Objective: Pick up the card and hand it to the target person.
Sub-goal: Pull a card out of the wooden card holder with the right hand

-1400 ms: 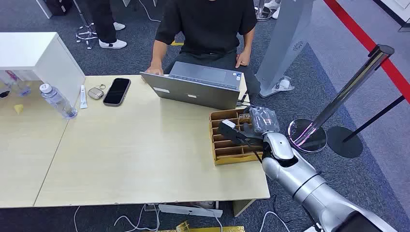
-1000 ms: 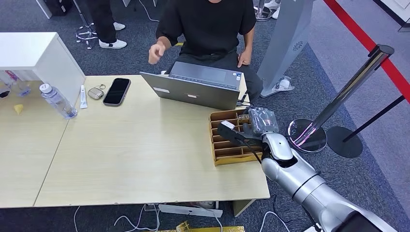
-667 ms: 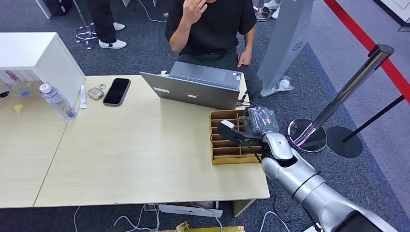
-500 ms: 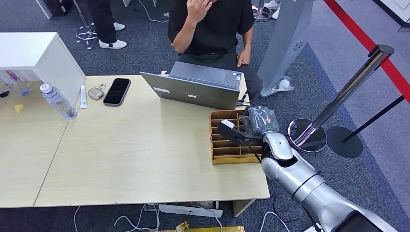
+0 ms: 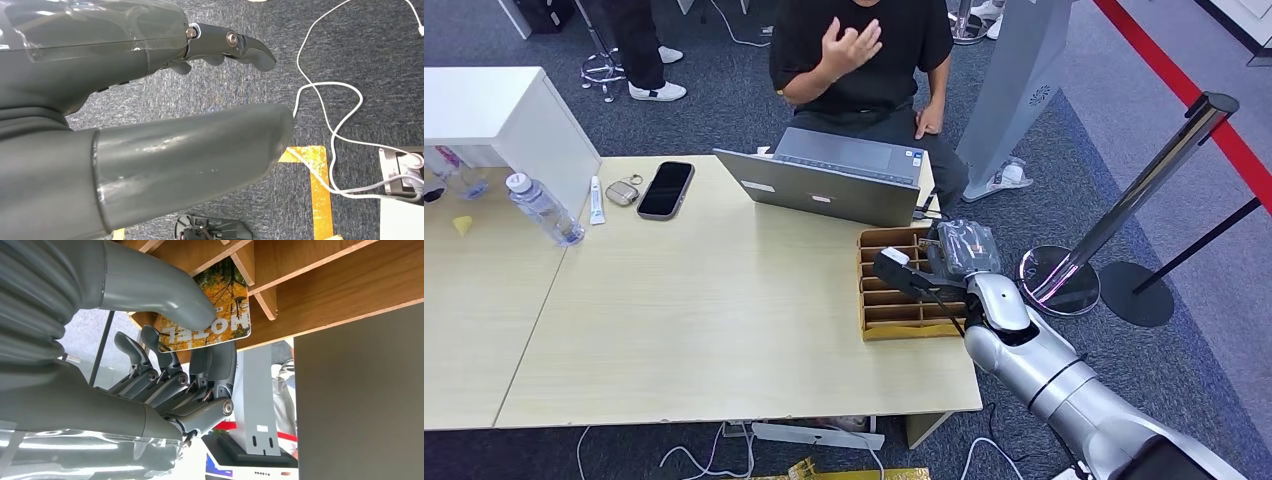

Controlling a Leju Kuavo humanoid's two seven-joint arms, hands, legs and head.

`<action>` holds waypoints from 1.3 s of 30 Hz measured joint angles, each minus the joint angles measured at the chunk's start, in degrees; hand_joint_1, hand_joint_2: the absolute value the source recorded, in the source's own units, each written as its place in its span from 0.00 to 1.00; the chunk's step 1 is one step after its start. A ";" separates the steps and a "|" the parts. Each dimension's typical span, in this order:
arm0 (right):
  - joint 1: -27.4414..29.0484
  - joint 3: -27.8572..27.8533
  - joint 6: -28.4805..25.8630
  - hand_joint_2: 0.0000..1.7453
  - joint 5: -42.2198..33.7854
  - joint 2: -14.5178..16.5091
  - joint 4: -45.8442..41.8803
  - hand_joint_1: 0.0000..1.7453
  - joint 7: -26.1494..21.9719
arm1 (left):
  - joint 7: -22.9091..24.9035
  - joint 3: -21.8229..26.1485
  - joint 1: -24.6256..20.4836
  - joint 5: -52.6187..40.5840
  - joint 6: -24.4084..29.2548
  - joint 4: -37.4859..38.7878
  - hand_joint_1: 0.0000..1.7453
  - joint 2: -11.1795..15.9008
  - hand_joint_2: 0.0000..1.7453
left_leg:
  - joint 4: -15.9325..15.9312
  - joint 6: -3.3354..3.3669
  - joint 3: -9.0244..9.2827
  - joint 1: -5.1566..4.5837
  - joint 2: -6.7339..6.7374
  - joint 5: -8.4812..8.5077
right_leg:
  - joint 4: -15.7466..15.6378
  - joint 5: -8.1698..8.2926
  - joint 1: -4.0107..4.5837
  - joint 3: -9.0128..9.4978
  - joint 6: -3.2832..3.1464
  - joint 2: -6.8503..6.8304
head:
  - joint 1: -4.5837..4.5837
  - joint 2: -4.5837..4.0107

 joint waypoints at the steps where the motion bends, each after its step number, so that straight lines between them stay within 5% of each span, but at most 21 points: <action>1: -0.01 0.00 -0.03 1.00 0.08 0.00 0.00 0.86 -0.02 | -0.01 -0.01 0.00 0.00 0.00 0.00 0.00 0.00 0.00 | 0.00 0.00 0.00 0.00 0.00 0.00 | 0.00 0.00 0.00 0.00 0.00 0.00 | 0.00 0.00; 8: 0.00 0.00 -0.25 1.00 2.20 -0.02 -0.82 0.95 0.74 | 0.01 -0.01 0.00 0.06 0.02 0.00 0.00 0.00 0.00 | 0.00 0.00 0.00 0.00 0.00 0.00 | 0.00 0.00 0.00 0.00 0.00 0.00 | 0.01 0.00; 19: -0.12 -0.24 1.02 1.00 8.98 -1.50 -10.18 0.88 4.77 | 0.21 -0.01 0.02 0.83 0.12 0.00 0.00 0.00 0.00 | 0.00 0.00 0.00 0.00 0.00 0.00 | 0.00 0.00 0.00 -0.01 0.00 0.01 | 0.00 0.00; 39: -2.31 -2.41 0.88 1.00 12.32 -4.38 -19.19 0.89 7.16 | 0.18 0.02 0.02 1.01 0.22 0.00 0.00 0.00 0.00 | 0.01 0.00 0.00 0.00 0.00 0.00 | 0.00 0.00 0.00 -0.01 0.00 0.00 | 0.00 0.00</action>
